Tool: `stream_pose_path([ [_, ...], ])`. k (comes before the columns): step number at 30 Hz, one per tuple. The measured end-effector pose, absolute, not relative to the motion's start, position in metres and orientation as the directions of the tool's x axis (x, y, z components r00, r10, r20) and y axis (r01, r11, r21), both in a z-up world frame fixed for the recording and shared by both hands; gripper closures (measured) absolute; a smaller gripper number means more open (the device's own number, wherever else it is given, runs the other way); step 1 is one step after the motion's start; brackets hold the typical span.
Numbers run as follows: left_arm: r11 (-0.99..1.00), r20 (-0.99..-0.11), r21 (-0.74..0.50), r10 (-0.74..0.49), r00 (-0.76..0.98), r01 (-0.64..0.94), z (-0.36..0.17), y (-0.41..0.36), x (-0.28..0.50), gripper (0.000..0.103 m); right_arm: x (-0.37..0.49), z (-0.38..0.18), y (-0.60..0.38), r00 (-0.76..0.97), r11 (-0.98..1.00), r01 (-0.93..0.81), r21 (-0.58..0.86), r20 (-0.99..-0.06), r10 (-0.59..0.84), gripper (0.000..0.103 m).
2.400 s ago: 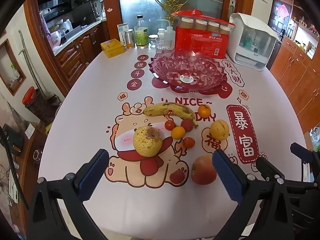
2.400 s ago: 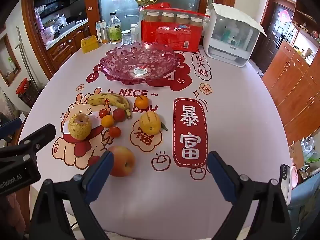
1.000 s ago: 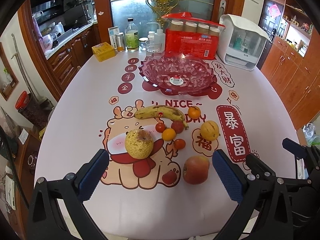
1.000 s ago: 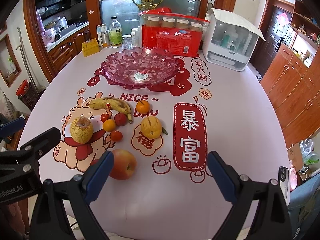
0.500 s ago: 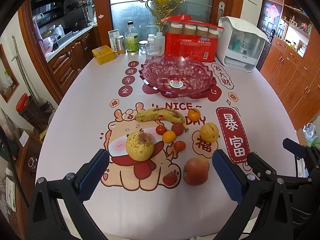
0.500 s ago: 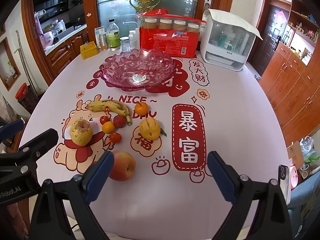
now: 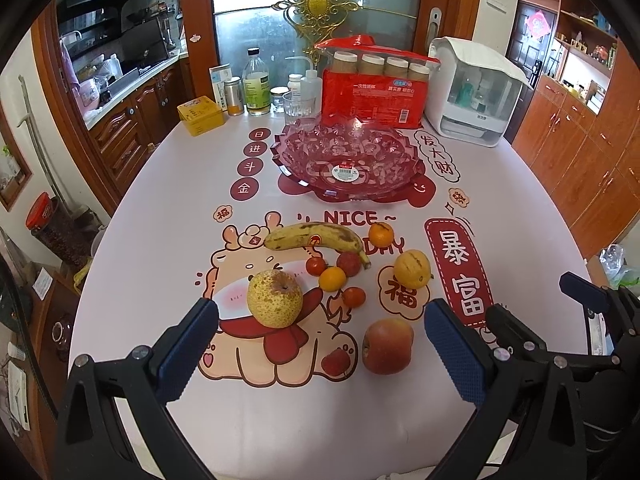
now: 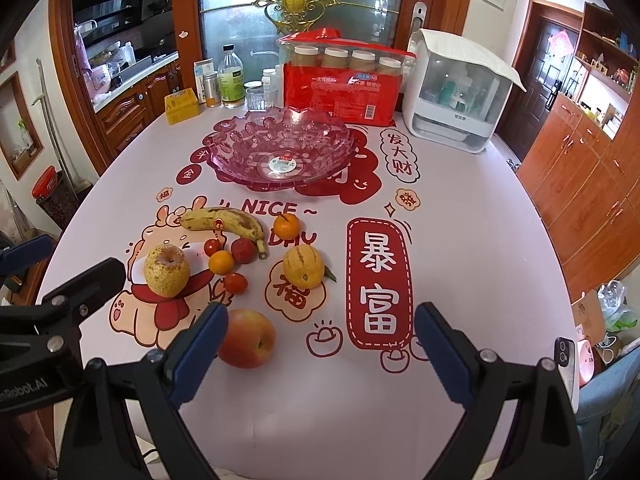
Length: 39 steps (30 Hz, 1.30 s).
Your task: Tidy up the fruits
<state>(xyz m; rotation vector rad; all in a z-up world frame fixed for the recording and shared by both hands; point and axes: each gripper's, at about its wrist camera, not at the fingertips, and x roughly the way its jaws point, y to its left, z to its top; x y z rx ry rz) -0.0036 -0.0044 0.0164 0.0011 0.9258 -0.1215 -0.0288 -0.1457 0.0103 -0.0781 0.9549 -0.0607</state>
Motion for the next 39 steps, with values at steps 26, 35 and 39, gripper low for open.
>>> stream_pose_path([
  [26,0.995,-0.788,-0.041,-0.086,0.61,0.088,0.033,-0.018,-0.011,0.001,-0.028,0.024,-0.149,0.61,0.995,-0.049,-0.09,-0.791,-0.041,0.008],
  [35,1.0,-0.8,-0.015,-0.021,0.6,0.014,0.035,-0.019,-0.017,0.001,-0.025,0.024,-0.157,0.608,0.992,-0.119,-0.052,-0.793,0.031,0.008],
  [39,0.998,-0.817,0.009,0.041,0.576,-0.058,0.029,0.001,-0.004,0.001,-0.014,0.017,-0.17,0.585,0.995,-0.097,0.002,-0.809,0.059,0.008],
])
